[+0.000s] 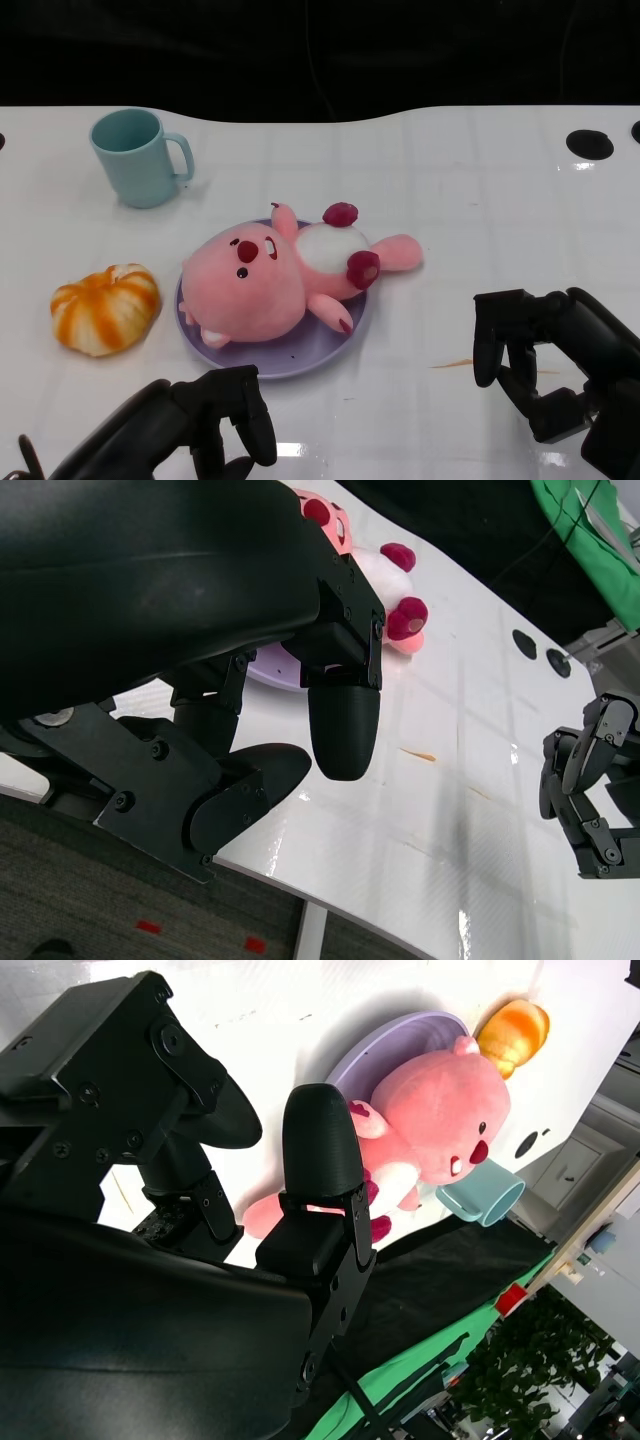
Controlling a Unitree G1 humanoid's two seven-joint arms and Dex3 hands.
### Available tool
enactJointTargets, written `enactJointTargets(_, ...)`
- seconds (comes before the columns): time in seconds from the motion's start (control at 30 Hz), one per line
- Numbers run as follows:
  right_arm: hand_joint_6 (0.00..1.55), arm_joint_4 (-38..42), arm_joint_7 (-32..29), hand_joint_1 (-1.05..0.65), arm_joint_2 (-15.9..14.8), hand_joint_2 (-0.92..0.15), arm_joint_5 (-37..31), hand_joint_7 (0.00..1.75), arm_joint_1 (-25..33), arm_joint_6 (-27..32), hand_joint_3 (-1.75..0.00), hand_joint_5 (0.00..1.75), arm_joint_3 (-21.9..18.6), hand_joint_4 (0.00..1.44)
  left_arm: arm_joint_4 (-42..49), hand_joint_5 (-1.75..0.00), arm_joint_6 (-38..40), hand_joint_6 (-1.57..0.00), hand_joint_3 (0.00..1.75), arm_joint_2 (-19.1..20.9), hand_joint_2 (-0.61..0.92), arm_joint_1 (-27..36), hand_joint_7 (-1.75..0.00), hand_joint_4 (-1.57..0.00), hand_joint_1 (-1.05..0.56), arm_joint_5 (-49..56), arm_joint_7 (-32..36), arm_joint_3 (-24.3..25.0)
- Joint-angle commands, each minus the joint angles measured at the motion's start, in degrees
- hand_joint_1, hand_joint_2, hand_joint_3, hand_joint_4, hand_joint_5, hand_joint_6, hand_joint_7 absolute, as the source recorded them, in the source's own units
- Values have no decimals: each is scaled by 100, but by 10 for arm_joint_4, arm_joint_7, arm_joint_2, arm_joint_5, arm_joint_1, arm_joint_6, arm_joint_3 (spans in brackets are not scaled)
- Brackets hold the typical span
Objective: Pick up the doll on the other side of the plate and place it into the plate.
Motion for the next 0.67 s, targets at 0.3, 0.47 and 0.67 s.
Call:
enactJointTargets(0.3,77,-6,16,3,-12,-24,7,159,-10,10,-151,175,-7,89,-4,-175,-5,-52,113,-1,57,3,-155,-60,-14,-8,5,10)
enactJointTargets(0.47,77,-18,31,2,-15,-26,8,156,-12,32,-150,175,-6,90,-5,-175,-4,-52,113,2,57,4,-156,-60,-15,-4,4,12)
enactJointTargets(0.67,78,-25,34,1,-15,-27,6,154,-12,40,-147,175,-5,90,-5,-175,-2,-52,111,2,58,5,-155,-59,-16,-7,3,14)
